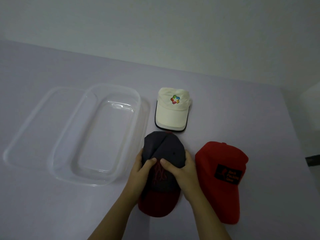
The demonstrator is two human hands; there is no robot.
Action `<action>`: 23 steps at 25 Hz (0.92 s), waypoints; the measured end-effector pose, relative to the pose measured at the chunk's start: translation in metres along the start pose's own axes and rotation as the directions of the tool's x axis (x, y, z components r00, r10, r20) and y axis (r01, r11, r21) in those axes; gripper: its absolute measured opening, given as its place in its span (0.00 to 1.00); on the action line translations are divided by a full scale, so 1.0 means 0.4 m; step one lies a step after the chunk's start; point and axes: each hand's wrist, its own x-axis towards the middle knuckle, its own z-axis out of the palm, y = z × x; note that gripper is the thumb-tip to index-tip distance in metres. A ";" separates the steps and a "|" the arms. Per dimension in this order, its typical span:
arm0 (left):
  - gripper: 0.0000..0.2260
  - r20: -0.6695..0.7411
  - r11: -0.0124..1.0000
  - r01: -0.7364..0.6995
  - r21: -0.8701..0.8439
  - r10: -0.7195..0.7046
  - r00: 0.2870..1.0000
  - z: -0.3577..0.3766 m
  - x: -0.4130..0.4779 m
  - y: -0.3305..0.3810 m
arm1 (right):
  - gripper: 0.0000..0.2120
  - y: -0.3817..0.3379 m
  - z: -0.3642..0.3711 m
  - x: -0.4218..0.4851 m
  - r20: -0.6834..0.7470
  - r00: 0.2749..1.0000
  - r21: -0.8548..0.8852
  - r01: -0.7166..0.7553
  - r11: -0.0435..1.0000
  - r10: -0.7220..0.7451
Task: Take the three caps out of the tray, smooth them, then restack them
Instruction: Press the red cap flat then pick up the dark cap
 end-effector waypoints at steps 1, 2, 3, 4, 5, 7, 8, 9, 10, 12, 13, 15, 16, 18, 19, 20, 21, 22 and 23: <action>0.16 0.015 0.999 -0.012 -0.036 0.012 1.000 0.007 -0.004 0.005 | 0.29 -0.014 -0.003 -0.007 -0.009 0.999 0.034 0.043 0.998 -0.043; 0.16 0.004 0.998 -0.028 -0.054 0.028 1.000 0.018 -0.011 0.013 | 0.26 -0.031 -0.011 -0.012 -0.011 0.996 0.069 0.089 0.994 -0.088; 0.18 -0.054 0.999 -0.028 -0.023 0.027 0.998 0.023 -0.012 0.016 | 0.22 -0.049 -0.020 -0.017 -0.012 0.992 0.103 0.128 0.986 -0.128; 0.19 -0.134 0.998 -0.009 0.060 0.017 0.991 0.025 -0.010 0.023 | 0.19 -0.068 -0.029 -0.021 -0.016 0.987 0.140 0.160 0.977 -0.159; 0.19 -0.203 0.984 0.028 0.178 0.009 0.979 0.030 -0.011 0.033 | 0.17 -0.086 -0.040 -0.025 -0.024 0.983 0.177 0.182 0.967 -0.181; 0.17 -0.180 0.966 0.063 0.252 -0.017 0.983 0.049 -0.029 0.059 | 0.17 -0.120 -0.052 -0.029 -0.039 0.976 0.246 0.219 0.944 -0.216; 0.18 -0.128 0.981 0.090 0.173 -0.069 0.989 0.062 -0.041 0.072 | 0.19 -0.136 -0.052 -0.032 -0.048 0.973 0.283 0.231 0.931 -0.227; 0.17 -0.070 0.988 0.147 0.039 -0.144 0.987 0.081 -0.059 0.092 | 0.21 -0.152 -0.049 -0.034 -0.050 0.971 0.320 0.238 0.917 -0.234; 0.16 0.005 0.974 0.212 -0.080 -0.212 0.977 0.096 -0.075 0.110 | 0.22 -0.167 -0.048 -0.037 -0.045 0.968 0.350 0.247 0.904 -0.247; 0.15 0.106 0.943 0.277 -0.184 -0.261 0.960 0.109 -0.095 0.121 | 0.20 -0.194 -0.048 -0.045 -0.008 0.958 0.366 0.270 0.891 -0.287; 0.16 0.105 0.947 0.269 -0.175 -0.254 0.962 0.109 -0.100 0.127 | 0.19 -0.206 -0.052 -0.047 0.016 0.953 0.345 0.279 0.896 -0.303; 0.19 0.067 0.981 0.183 -0.062 -0.179 0.981 0.088 -0.100 0.142 | 0.19 -0.224 -0.070 -0.051 0.059 0.944 0.288 0.295 0.911 -0.324; 0.22 0.045 0.992 0.128 0.006 -0.128 0.991 0.070 -0.093 0.147 | 0.20 -0.230 -0.079 -0.054 0.079 0.943 0.276 0.290 0.916 -0.322; 0.27 0.124 0.997 -0.018 0.073 0.009 0.992 0.032 -0.085 0.165 | 0.22 -0.237 -0.091 -0.061 0.128 0.943 0.279 0.264 0.923 -0.308; 0.28 0.200 0.998 -0.057 0.036 0.048 0.979 0.021 -0.086 0.181 | 0.23 -0.241 -0.094 -0.065 0.158 0.940 0.283 0.252 0.925 -0.304; 0.28 0.269 0.998 -0.068 0.013 0.062 0.961 0.013 -0.089 0.198 | 0.24 -0.246 -0.094 -0.068 0.182 0.935 0.287 0.245 0.926 -0.303; 0.30 0.314 0.997 -0.073 0.011 0.066 0.947 0.002 -0.090 0.209 | 0.24 -0.249 -0.091 -0.071 0.194 0.931 0.291 0.245 0.925 -0.308; 0.34 0.345 0.997 -0.074 0.013 0.065 0.936 -0.009 -0.090 0.218 | 0.25 -0.252 -0.085 -0.074 0.193 0.930 0.293 0.249 0.923 -0.312; 0.38 0.354 0.998 -0.068 -0.002 0.065 0.933 -0.020 -0.090 0.227 | 0.27 -0.253 -0.076 -0.075 0.183 0.934 0.289 0.246 0.925 -0.306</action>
